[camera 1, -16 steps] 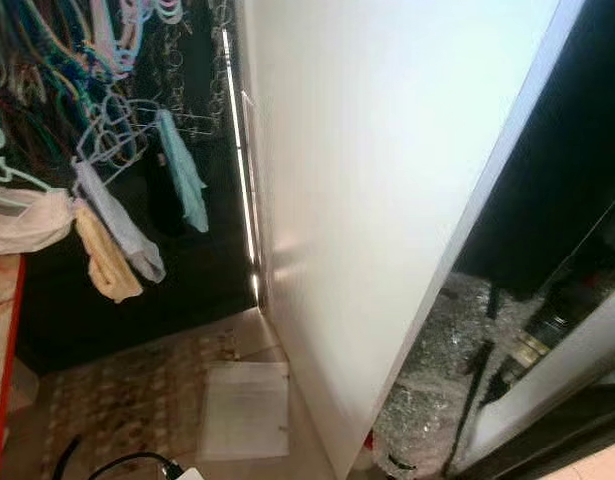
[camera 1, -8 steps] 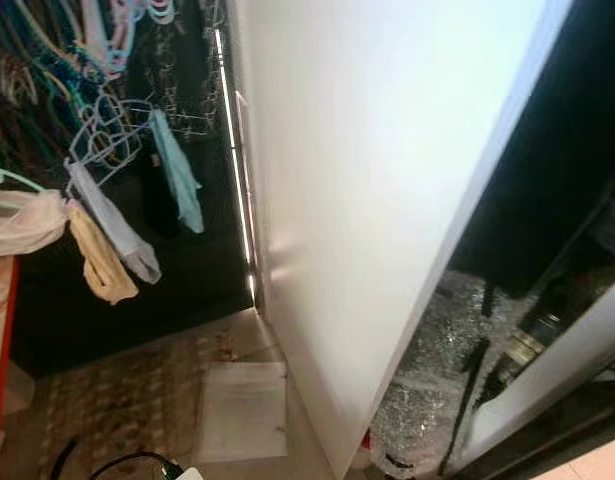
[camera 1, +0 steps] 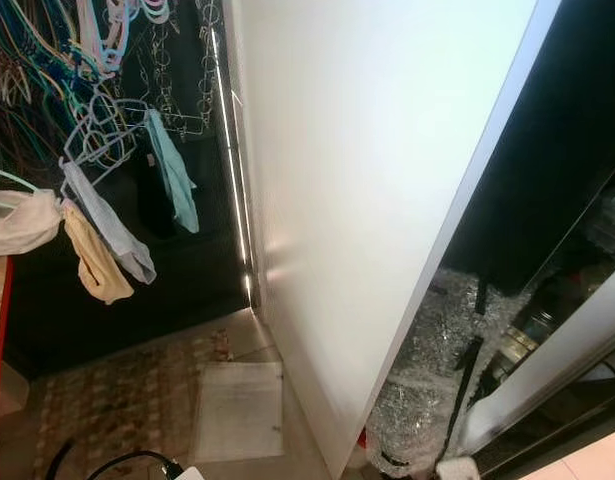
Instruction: Restocking fridge
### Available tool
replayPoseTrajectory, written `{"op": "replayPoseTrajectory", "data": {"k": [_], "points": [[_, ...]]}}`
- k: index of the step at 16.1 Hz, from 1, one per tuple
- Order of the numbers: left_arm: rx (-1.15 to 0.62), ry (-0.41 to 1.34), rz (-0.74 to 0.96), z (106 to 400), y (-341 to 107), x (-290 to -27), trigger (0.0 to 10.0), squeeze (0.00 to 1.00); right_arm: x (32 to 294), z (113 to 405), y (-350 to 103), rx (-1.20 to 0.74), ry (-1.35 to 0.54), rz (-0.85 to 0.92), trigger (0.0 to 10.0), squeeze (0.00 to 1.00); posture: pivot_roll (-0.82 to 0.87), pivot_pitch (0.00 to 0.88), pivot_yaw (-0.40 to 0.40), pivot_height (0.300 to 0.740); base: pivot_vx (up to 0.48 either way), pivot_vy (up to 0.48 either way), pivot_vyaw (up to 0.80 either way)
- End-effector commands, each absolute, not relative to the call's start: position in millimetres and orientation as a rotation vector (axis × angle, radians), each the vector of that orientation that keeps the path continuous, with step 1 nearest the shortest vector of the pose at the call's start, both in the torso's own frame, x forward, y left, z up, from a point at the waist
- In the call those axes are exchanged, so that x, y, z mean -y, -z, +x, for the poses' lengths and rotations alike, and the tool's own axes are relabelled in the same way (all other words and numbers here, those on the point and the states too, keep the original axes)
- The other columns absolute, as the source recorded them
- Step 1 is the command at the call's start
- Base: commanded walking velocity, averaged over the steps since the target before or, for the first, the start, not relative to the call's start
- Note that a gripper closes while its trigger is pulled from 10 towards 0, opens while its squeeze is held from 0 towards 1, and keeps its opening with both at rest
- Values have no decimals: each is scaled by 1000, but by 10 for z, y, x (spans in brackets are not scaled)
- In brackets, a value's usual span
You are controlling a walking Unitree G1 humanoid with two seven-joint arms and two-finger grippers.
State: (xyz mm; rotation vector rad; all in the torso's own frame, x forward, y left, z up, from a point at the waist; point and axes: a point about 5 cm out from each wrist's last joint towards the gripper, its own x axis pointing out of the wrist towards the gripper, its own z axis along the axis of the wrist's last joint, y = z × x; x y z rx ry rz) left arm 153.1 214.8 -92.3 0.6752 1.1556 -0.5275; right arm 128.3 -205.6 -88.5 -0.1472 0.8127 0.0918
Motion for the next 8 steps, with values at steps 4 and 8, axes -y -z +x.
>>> {"op": "replayPoseTrajectory", "data": {"k": [4, 8], "points": [[-1154, 531, 677, 1516, 928, -2151, 10000, 0, 2286, 1424, 784, -746, 27, -246, 10000, 0, -156, 0, -7, 723, 0, 0, 0], [-1154, 531, 676, 1515, 928, -2152, 10000, 0, 2302, 1495, 750, -715, 64, -259, 10000, 0, -153, 0, -9, 723, 0, 0, 0]]}}
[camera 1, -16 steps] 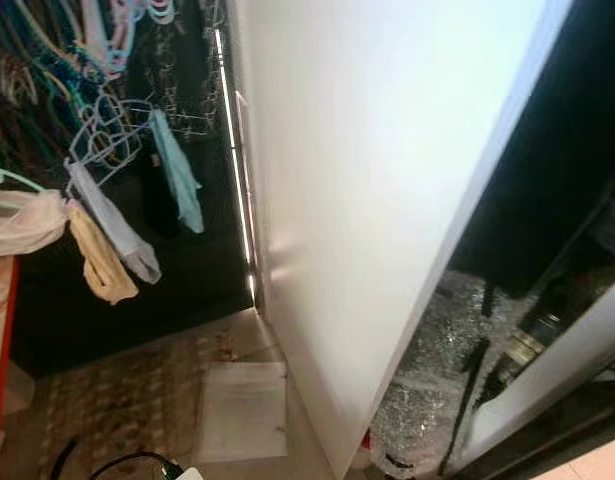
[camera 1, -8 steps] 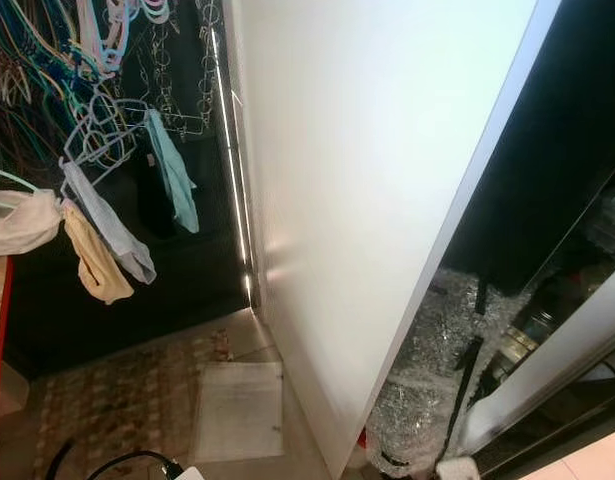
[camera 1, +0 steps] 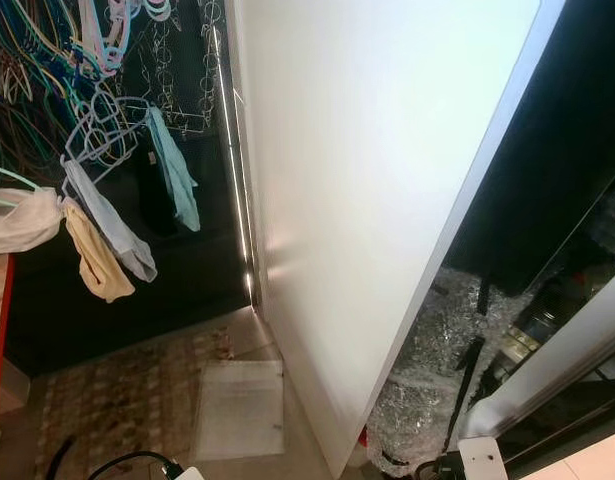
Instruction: Restocking fridge
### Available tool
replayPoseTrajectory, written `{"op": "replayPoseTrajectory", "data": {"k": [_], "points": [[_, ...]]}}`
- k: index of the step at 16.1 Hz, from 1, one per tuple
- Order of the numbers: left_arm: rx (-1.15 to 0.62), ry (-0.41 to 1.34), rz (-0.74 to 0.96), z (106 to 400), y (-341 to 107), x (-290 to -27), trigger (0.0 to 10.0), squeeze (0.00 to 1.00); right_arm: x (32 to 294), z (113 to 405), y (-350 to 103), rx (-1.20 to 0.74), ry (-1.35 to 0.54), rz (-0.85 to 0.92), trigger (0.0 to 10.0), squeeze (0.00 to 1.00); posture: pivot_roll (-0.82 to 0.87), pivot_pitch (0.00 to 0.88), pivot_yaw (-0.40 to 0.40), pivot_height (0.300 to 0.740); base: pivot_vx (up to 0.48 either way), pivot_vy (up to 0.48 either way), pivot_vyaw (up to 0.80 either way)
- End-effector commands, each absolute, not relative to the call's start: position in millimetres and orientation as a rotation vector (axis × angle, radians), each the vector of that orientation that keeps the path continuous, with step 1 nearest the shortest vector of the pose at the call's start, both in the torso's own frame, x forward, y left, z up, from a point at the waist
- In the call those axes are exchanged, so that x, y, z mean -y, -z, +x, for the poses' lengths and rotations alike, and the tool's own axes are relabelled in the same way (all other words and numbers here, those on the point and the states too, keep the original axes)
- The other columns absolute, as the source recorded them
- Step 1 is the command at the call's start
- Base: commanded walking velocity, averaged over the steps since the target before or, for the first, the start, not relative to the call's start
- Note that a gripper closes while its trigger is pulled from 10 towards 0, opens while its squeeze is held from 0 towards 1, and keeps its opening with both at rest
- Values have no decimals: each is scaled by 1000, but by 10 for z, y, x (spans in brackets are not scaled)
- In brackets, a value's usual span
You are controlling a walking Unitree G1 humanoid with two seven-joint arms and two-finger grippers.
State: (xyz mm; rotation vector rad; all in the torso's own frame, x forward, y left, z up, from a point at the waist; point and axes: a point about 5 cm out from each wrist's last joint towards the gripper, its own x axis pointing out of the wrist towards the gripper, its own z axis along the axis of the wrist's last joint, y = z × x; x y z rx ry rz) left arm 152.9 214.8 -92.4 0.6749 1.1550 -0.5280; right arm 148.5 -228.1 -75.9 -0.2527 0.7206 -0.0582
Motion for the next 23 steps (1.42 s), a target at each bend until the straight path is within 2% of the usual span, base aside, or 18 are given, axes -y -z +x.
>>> {"op": "replayPoseTrajectory", "data": {"k": [1, 5, 9, 15, 23], "points": [[-1155, 531, 675, 1514, 928, -2153, 10000, 0, 2300, 1503, 745, -710, 73, -261, 10000, 0, -153, 0, -9, 723, 0, 0, 0], [-1155, 531, 672, 1510, 929, -2153, 10000, 0, 2372, 1531, 716, -695, 140, -310, 10000, 0, -152, 0, -9, 723, 0, 0, 0], [-1154, 530, 669, 1509, 931, -2146, 10000, 0, 2680, 1372, 724, -782, 346, -352, 10000, 0, -148, 0, -13, 723, 0, 0, 0], [-1158, 532, 666, 1509, 932, -2144, 10000, 0, 2848, 1178, 753, -868, 503, -357, 10000, 0, -148, 0, -11, 723, 0, 0, 0], [-1156, 533, 674, 1518, 925, -2157, 10000, 0, 3048, 650, 830, -1042, 839, -224, 10000, 0, -151, 0, -2, 723, 0, 0, 0]]}}
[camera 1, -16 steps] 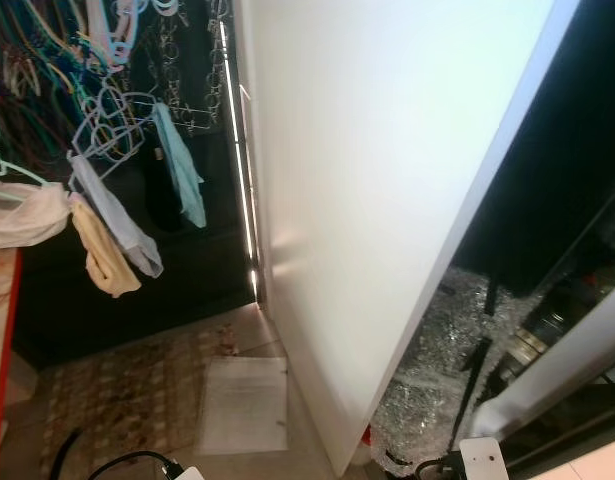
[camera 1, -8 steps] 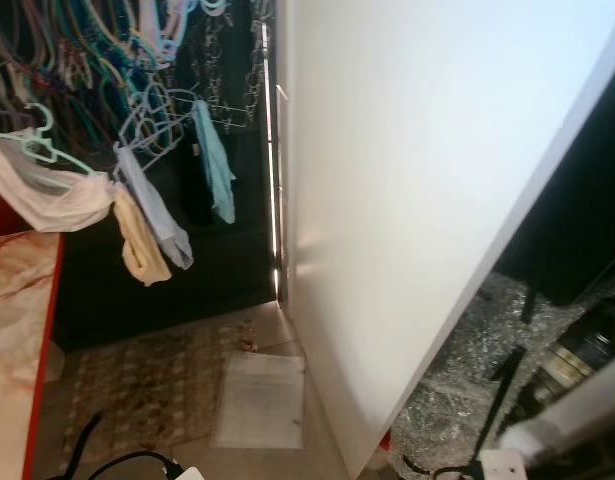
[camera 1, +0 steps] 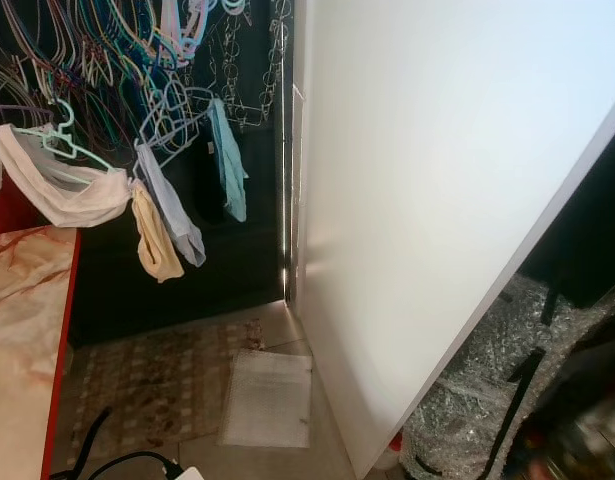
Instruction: Restocking fridge
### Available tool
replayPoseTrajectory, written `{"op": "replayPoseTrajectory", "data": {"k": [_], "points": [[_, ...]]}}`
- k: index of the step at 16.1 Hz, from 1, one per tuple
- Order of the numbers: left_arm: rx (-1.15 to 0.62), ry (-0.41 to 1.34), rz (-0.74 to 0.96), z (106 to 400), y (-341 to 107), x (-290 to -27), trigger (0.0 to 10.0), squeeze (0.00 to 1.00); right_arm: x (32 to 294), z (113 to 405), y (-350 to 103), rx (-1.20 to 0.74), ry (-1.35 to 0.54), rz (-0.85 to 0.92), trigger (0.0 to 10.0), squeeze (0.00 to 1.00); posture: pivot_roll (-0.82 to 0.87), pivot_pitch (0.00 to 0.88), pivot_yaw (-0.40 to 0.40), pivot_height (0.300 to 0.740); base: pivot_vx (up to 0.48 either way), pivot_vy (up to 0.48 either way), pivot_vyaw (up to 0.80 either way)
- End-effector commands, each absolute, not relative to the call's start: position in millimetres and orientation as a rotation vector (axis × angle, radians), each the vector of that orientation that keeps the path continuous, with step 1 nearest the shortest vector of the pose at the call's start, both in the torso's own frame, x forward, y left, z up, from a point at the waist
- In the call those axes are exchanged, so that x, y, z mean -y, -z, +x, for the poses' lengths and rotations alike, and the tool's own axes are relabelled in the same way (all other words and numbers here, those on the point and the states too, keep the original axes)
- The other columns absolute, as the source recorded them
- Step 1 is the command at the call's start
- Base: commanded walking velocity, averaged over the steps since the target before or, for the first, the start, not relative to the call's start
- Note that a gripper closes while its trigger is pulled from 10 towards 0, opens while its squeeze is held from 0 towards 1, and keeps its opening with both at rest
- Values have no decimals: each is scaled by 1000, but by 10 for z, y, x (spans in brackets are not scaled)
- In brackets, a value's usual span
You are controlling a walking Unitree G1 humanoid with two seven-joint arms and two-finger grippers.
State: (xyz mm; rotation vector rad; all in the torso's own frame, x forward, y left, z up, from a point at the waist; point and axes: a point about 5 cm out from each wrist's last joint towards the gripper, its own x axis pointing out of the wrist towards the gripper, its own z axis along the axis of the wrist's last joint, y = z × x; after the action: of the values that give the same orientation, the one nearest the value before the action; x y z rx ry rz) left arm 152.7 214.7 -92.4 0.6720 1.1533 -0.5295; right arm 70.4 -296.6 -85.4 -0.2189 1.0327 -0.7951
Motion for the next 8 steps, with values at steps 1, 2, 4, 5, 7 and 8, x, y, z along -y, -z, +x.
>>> {"op": "replayPoseTrajectory", "data": {"k": [1, 2, 4, 5, 7, 8], "points": [[-1156, 534, 675, 1519, 925, -2158, 10000, 0, 3073, 557, 835, -1062, 900, -201, 10000, 0, -151, 0, -1, 723, 0, 0, 0], [-1155, 535, 677, 1522, 924, -2158, 10000, 0, 3104, 436, 838, -1087, 978, -168, 10000, 0, -152, 0, 0, 723, 0, 0, 0], [-1154, 535, 678, 1525, 923, -2157, 10000, 0, 3127, 364, 836, -1102, 1019, -154, 10000, 0, -153, 0, 2, 723, 0, 0, 0], [-1153, 536, 680, 1530, 921, -2156, 10000, 0, 3114, 353, 849, -1104, 1024, -111, 10000, 0, -154, 0, 1, 723, 0, 0, 0], [-1152, 534, 678, 1533, 920, -2155, 10000, 0, 3083, 414, 859, -1092, 998, -97, 10000, 0, -153, 0, 1, 723, 0, 0, 0], [-1152, 534, 678, 1533, 920, -2154, 10000, 0, 3044, 503, 866, -1064, 961, -67, 10000, 0, -153, 0, 1, 723, 0, 0, 0]]}}
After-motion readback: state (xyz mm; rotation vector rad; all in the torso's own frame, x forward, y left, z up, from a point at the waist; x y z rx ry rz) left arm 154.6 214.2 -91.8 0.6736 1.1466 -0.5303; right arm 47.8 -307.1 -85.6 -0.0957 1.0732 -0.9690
